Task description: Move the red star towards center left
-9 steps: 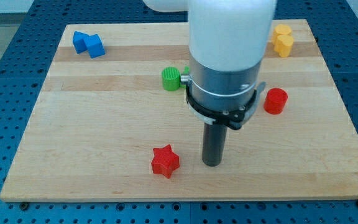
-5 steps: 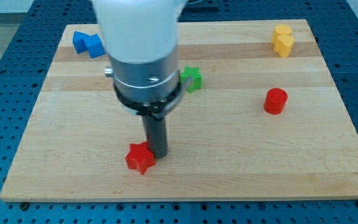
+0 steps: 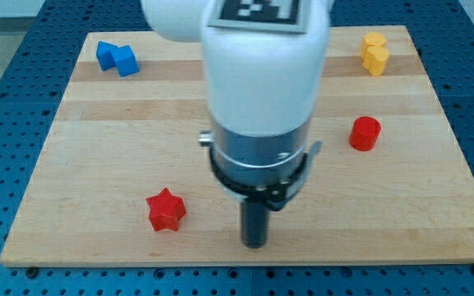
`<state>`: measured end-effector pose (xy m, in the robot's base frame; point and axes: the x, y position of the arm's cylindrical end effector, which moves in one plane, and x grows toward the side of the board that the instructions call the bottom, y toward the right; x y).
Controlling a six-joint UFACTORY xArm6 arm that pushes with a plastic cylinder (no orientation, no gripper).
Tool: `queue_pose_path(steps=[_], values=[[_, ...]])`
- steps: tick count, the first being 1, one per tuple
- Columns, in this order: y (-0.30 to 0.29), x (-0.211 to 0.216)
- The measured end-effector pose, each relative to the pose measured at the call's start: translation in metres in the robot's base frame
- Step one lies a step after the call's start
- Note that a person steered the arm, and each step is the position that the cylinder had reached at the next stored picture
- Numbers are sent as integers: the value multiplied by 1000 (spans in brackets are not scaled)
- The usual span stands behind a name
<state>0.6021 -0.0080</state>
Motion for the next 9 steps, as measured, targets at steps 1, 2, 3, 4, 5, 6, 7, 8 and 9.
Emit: queue_pose_path(steps=[1,2,3,4,5,6,7,8,9], values=[[-66,0],[-81,0],[-93,-29],[-109,-110],[-125,-177],[-138,-213],[-139,-213],[-108,-185],[-61,-113]])
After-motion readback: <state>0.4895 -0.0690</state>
